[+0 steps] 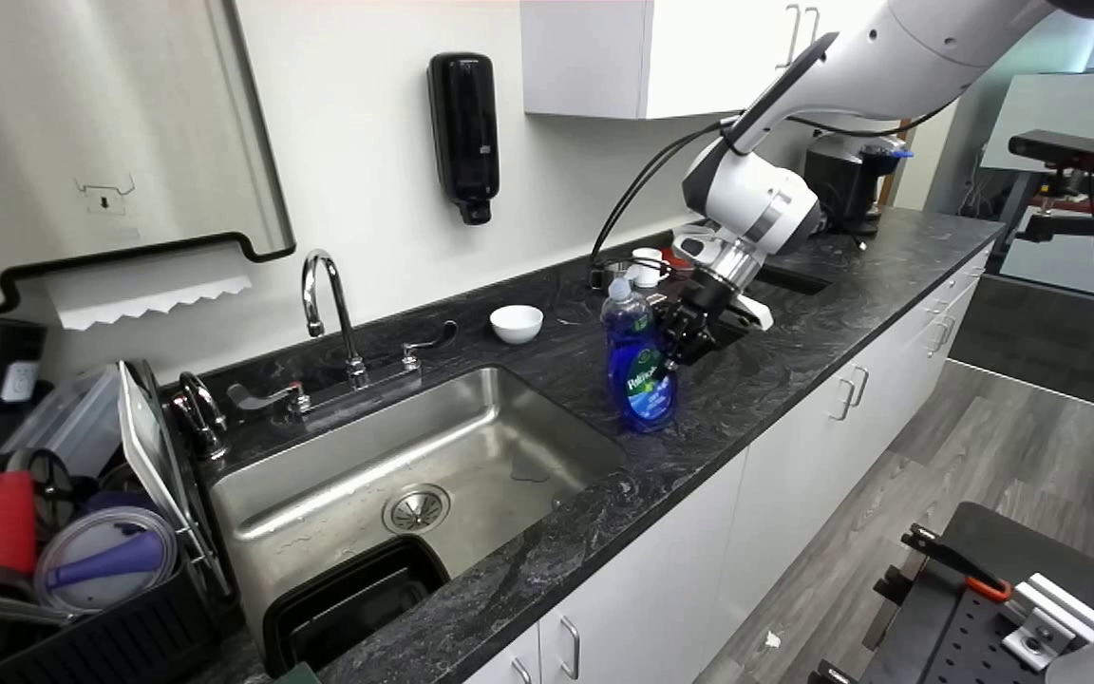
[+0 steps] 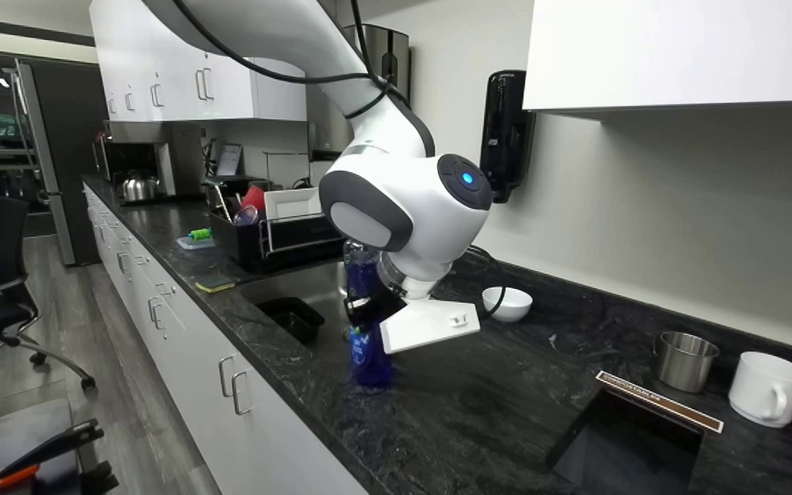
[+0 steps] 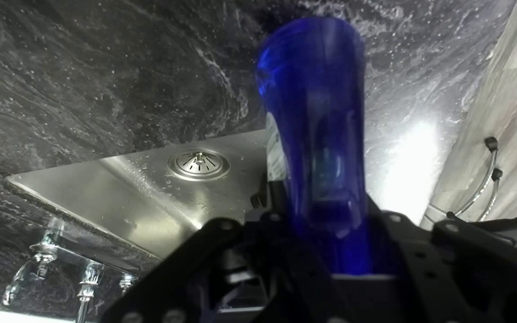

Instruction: Pour some of the soap in the sink

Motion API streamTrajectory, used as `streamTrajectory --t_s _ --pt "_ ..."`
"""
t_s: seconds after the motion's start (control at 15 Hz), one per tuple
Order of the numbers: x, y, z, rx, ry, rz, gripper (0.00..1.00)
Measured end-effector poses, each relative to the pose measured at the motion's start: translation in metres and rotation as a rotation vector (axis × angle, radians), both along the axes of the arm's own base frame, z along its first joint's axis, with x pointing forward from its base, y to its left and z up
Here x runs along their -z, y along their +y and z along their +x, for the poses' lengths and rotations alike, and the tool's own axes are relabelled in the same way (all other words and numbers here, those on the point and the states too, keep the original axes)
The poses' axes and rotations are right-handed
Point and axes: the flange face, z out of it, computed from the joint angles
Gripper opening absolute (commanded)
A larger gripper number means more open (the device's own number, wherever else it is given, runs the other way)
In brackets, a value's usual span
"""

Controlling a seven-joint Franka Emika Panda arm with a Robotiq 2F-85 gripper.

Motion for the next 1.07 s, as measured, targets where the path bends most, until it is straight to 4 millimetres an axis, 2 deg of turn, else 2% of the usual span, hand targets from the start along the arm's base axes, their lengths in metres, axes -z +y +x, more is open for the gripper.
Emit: streamTrajectory --t_s 0.73,1.07 --pt "-0.01 0.021 0.008 0.034 0.037 -0.077 0.11" --pt "-0.013 0.04 0.012 0.038 0.043 -0.102 0.11"
